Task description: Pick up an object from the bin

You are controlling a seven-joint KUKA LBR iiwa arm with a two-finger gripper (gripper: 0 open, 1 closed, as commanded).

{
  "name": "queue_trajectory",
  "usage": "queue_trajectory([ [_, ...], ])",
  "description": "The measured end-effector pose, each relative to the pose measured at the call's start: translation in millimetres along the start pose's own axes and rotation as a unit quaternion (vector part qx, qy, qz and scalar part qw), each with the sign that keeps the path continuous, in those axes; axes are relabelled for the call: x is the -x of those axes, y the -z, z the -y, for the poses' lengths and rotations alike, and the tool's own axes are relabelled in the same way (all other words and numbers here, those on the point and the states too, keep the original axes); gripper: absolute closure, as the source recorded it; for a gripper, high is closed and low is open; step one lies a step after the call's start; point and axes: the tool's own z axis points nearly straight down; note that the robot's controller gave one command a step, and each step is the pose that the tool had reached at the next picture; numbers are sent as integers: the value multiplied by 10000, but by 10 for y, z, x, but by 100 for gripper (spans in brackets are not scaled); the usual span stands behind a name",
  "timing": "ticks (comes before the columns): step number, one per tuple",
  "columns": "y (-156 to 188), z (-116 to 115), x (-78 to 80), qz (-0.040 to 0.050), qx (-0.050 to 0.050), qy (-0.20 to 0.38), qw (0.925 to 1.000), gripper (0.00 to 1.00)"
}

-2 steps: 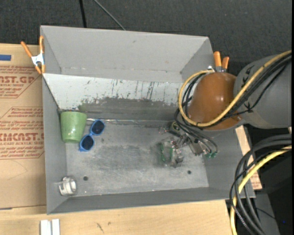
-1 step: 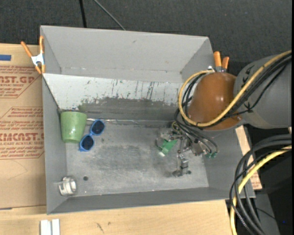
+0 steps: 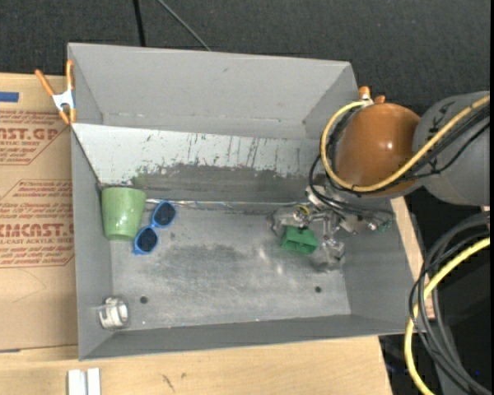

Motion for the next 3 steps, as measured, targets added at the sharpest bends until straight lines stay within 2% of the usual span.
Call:
queue_trajectory([
  [1, 3, -13, 11, 6, 12, 0, 10000, 100],
  [2, 2, -14, 11, 7, 14, 0, 10000, 0],
  [3, 85, 281, -587, 1, 12, -752, 9972, 0],
])
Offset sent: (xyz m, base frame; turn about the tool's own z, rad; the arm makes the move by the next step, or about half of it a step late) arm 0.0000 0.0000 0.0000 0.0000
